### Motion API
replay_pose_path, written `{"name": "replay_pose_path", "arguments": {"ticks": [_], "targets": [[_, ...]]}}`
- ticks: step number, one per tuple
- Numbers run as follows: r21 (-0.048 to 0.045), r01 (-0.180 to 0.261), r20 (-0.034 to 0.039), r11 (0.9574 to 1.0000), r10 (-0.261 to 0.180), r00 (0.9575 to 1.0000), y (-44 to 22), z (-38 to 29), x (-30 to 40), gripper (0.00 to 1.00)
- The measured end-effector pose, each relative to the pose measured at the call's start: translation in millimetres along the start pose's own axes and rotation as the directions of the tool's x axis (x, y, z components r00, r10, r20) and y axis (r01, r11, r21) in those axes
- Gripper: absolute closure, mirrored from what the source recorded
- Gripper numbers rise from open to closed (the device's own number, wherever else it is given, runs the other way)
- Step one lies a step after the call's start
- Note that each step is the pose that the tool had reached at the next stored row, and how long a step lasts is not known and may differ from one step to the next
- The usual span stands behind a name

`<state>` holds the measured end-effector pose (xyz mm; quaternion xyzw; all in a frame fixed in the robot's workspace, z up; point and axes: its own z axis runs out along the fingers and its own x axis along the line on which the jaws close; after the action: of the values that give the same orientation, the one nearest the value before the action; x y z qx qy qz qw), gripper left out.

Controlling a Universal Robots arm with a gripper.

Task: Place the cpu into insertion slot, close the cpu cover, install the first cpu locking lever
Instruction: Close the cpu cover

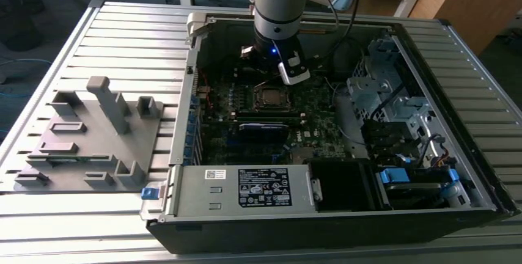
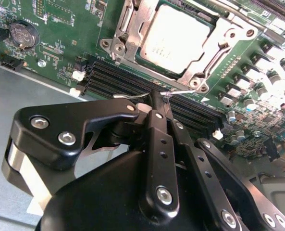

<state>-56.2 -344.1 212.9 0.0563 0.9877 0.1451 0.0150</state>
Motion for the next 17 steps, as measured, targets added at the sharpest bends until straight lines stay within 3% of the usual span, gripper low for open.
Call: {"name": "replay_pose_path", "arguments": {"ticks": [5,17], "targets": [[-0.0004,0.001,0.0037,1.0000,-0.001,1.0000,-0.2,0.8,0.0,0.90],[-0.0005,0.001,0.0038,1.0000,-0.001,1.0000,-0.3,1.1,0.0,0.90]]}}
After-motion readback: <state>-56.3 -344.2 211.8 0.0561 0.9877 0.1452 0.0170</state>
